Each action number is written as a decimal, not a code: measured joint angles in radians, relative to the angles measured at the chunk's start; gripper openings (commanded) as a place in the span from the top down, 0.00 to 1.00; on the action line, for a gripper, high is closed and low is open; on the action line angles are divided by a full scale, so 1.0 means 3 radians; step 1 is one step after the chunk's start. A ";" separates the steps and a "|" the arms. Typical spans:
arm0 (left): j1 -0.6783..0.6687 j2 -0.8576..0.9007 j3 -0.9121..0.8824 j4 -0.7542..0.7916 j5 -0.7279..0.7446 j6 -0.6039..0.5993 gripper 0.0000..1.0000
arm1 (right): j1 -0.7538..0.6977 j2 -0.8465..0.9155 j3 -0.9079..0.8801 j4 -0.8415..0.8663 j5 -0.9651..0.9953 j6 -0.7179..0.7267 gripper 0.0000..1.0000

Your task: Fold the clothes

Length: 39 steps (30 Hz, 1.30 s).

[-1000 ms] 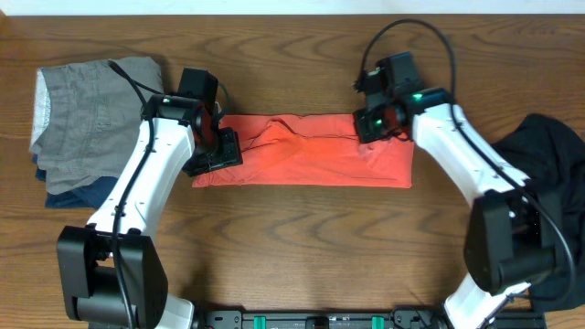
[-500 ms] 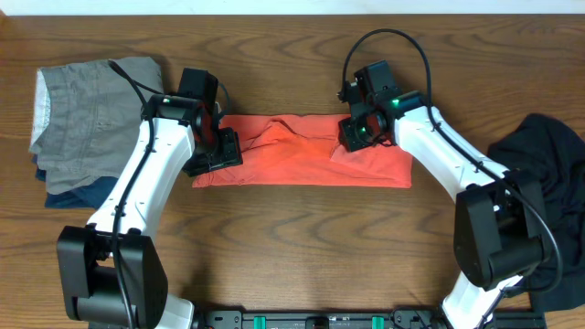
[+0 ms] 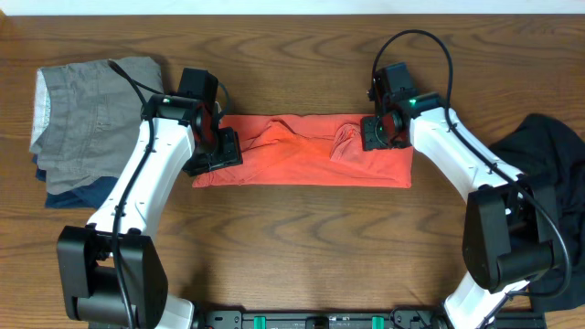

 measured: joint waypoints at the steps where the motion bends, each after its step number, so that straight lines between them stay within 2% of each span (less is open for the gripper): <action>1: 0.0000 0.0000 0.0000 0.0000 0.0000 0.0000 0.37 | 0.0000 0.0000 -0.0009 0.0025 -0.0004 0.0019 0.42; 10: 0.0000 0.0000 0.0000 0.0001 0.0000 0.0000 0.37 | 0.0000 0.0000 -0.0070 0.0024 -0.0038 0.0281 0.43; 14: 0.0000 0.0000 0.0000 0.0004 0.0000 0.0000 0.37 | 0.0000 0.0000 -0.0223 0.0234 -0.0039 0.0506 0.44; 16: 0.0000 0.0000 0.0000 0.0005 0.0000 0.0000 0.37 | 0.0000 0.0000 -0.0285 0.0384 -0.0042 0.0612 0.49; 20: 0.0000 0.0000 0.0000 0.0004 0.0000 -0.0001 0.37 | 0.0000 0.0001 -0.0323 0.0664 -0.0099 0.0778 0.73; 23: 0.0000 0.0000 0.0000 0.0005 0.0000 0.0000 0.37 | 0.0000 0.0000 -0.0323 0.0898 -0.0159 0.0837 0.95; 24: 0.0000 0.0000 0.0000 0.0005 0.0000 0.0000 0.37 | 0.0000 0.0001 -0.0323 0.0975 -0.0181 0.0851 0.97; 26: 0.0000 0.0000 0.0000 0.0005 0.0000 0.0000 0.37 | 0.0000 0.0000 -0.0326 0.1161 -0.0200 0.0880 0.93; 27: 0.0000 0.0000 0.0000 0.0005 0.0000 0.0000 0.37 | 0.0000 0.0000 -0.0329 0.1296 -0.0219 0.0890 0.76; 28: 0.0000 0.0000 0.0000 0.0006 -0.0001 0.0000 0.37 | 0.0000 0.0000 -0.0332 0.1415 -0.0230 0.0912 0.54; 29: 0.0000 0.0000 0.0000 0.0005 0.0000 0.0000 0.37 | 0.0000 0.0000 -0.0334 0.1562 -0.0251 0.0918 0.41; 33: 0.0000 0.0000 0.0000 0.0005 -0.0001 0.0000 0.37 | 0.0000 0.0000 -0.0334 0.1865 -0.0346 0.0912 0.46; 39: 0.0000 0.0000 0.0000 0.0005 0.0000 0.0000 0.37 | 0.0001 0.0000 -0.0334 0.1525 -0.0535 0.0921 0.51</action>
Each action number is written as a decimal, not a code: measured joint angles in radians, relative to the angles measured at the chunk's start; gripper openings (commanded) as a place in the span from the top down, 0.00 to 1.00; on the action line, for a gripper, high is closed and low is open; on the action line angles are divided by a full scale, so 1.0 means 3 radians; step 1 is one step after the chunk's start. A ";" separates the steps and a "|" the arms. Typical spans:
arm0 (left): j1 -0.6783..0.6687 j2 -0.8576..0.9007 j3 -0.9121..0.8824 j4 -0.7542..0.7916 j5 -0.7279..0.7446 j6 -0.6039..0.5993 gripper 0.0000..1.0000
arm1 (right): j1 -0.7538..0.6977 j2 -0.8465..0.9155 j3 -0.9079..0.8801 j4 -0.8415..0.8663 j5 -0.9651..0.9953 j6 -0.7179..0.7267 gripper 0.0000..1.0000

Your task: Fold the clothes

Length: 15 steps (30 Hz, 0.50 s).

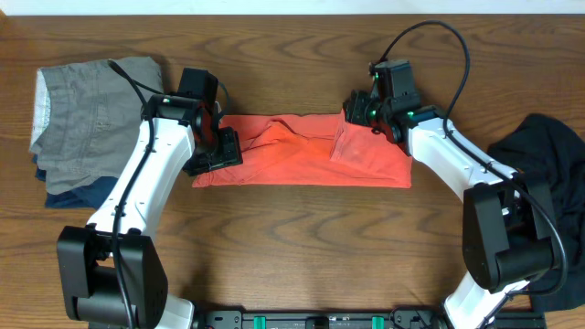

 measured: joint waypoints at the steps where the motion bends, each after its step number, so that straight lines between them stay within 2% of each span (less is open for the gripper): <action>1: 0.0000 0.0000 0.0000 -0.0001 0.0000 0.0000 0.37 | 0.0004 0.0000 -0.0001 -0.0098 -0.0015 0.0000 0.51; 8: 0.0000 0.0000 0.0000 -0.0001 0.0000 -0.0001 0.37 | 0.0159 0.0000 -0.0004 -0.0426 0.0085 0.0000 0.46; 15: 0.0000 0.0000 0.0000 0.0000 0.0000 0.0000 0.37 | 0.0423 0.0062 -0.0003 -0.0425 0.0287 0.0000 0.49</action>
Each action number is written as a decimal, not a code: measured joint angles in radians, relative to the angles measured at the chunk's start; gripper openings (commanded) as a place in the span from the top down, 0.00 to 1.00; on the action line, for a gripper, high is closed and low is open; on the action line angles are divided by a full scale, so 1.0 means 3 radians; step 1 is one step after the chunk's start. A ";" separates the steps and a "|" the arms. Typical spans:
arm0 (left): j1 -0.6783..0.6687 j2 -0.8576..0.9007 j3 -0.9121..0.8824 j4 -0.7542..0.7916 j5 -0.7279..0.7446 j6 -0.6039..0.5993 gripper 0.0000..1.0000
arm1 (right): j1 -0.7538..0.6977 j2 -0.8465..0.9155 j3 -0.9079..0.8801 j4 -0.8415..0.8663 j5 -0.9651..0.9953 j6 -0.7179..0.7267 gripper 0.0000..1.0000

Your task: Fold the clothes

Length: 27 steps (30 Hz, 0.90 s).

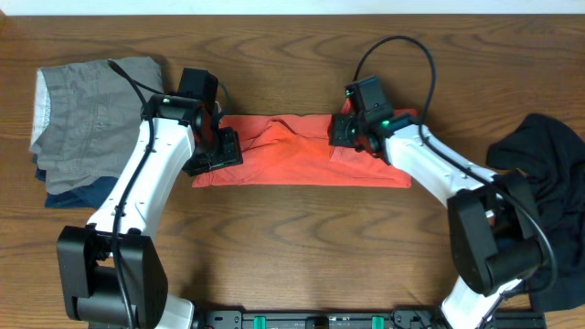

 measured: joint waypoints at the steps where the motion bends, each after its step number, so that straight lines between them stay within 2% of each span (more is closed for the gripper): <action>1: 0.0000 0.0000 0.0000 -0.0001 0.0000 0.0000 0.36 | 0.0022 0.0036 0.0000 0.0000 0.0027 0.0000 0.49; 5: 0.0000 0.0000 0.0000 0.0000 0.0000 0.0000 0.36 | 0.0048 0.0234 0.0000 -0.0003 0.0104 0.0001 0.52; 8: 0.0000 0.0000 0.0000 0.0000 0.0000 0.0000 0.36 | 0.0051 0.0284 0.0015 0.0008 0.0159 0.0001 0.62; 10: 0.0000 0.0000 0.0000 0.0000 0.0000 0.0000 0.36 | 0.0051 0.0292 0.0017 -0.0001 0.0191 0.0005 0.73; 15: 0.0000 0.0000 0.0000 0.0000 0.0000 0.0000 0.37 | 0.0050 0.0294 0.0017 -0.0033 0.0268 0.0019 0.82; 17: 0.0000 0.0000 0.0000 0.0000 0.0000 0.0000 0.36 | 0.0047 0.0292 0.0017 -0.0051 0.0289 0.0020 0.97; 27: 0.0000 0.0000 0.0000 0.0000 0.0000 0.0000 0.37 | 0.0010 0.0188 0.0015 -0.0226 0.0230 -0.0015 0.99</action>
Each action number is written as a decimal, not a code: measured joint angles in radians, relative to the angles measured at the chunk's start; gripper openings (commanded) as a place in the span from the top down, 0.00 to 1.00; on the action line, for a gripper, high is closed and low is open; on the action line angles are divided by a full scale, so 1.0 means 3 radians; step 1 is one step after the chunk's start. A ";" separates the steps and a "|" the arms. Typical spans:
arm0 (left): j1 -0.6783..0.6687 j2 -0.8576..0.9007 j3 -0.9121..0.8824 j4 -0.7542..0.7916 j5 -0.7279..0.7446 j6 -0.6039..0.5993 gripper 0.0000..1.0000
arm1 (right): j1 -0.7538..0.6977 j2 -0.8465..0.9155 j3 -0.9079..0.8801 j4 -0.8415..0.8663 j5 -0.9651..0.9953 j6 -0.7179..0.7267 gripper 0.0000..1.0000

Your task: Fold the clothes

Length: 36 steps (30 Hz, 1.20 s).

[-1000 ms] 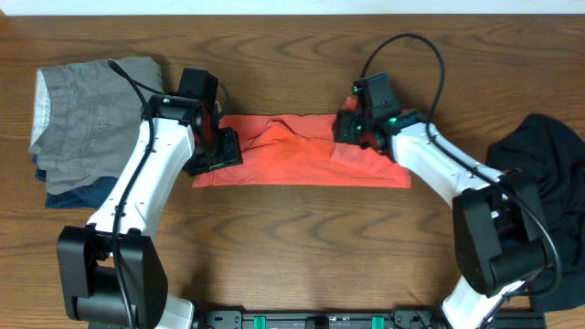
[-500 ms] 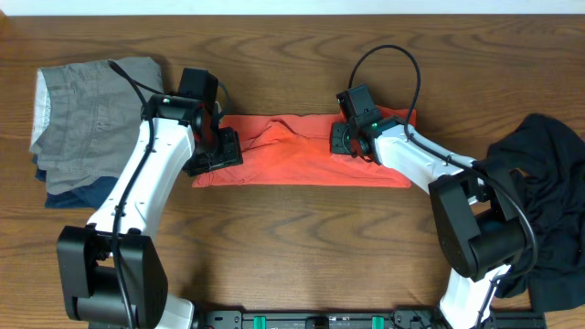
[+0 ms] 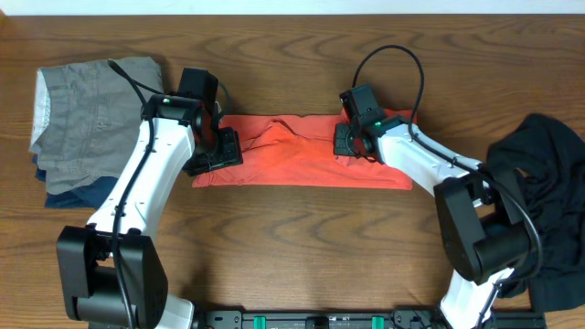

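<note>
An orange-red garment [image 3: 292,160] lies folded into a long strip across the middle of the table, with a raised wrinkle near its top centre. My left gripper [image 3: 218,151] sits low on the strip's left end, fingers pointing down and hidden by its own body. My right gripper [image 3: 345,143] is down on the strip right of centre, beside a small flap. From above its fingers are hidden too. Nothing shows whether either gripper holds the cloth.
A stack of folded clothes [image 3: 87,114], grey on top of blue, lies at the far left. A crumpled black garment [image 3: 548,192] is heaped at the right edge. The bare wooden table [image 3: 302,247] stretches in front of the strip.
My right gripper has shifted slightly down and right onto the strip, its arm now lying closer over the cloth. The left arm and the garment's outline look unchanged.
My right gripper was first on the strip near its right end, by a wrinkle. Then it was at the strip's far edge, further left. Then it was left of that over the cloth, and now rests right of centre. The left gripper stayed on the left end throughout.
</note>
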 measured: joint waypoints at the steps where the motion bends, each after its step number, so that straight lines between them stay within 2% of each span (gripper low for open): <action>1: 0.0000 0.0000 0.0000 0.0000 0.0000 0.0000 0.37 | 0.0000 -0.0039 0.0000 -0.0025 -0.0032 -0.0051 0.99; 9: 0.0000 0.0000 0.0000 0.0000 0.0000 0.0000 0.37 | 0.0001 -0.0487 -0.0006 -0.0334 -0.0562 -0.0579 0.99; 14: 0.0000 0.0000 0.0000 0.0000 0.0000 0.0000 0.37 | 0.0020 -0.0505 -0.0028 -0.0496 -0.0627 -0.0694 0.99; 21: 0.0000 0.0000 0.0000 0.0000 -0.0001 0.0000 0.36 | 0.0020 -0.0465 -0.0029 -0.0418 -0.0609 -0.0740 0.98; 22: 0.0000 0.0000 0.0000 0.0000 -0.0001 0.0000 0.36 | 0.0022 -0.0450 -0.0029 -0.0390 -0.0607 -0.0744 0.96; 24: 0.0000 0.0000 0.0000 0.0000 -0.0001 0.0000 0.37 | 0.0031 -0.0432 -0.0031 -0.0333 -0.0599 -0.0738 0.83; 27: 0.0000 0.0000 0.0000 0.0000 -0.0001 0.0000 0.36 | 0.0074 -0.0425 -0.0032 -0.0270 -0.0605 -0.0769 0.75; 29: 0.0000 0.0000 0.0000 0.0000 -0.0001 0.0000 0.37 | 0.0112 -0.0425 -0.0032 -0.0262 -0.0607 -0.0815 0.62; 35: 0.0000 0.0000 0.0000 -0.0001 0.0000 0.0000 0.36 | 0.0111 -0.0425 -0.0031 -0.0334 -0.0586 -0.0856 0.60; 36: 0.0000 0.0000 0.0000 -0.0001 0.0000 0.0000 0.28 | 0.0076 -0.0429 -0.0031 -0.0387 -0.0568 -0.0828 0.60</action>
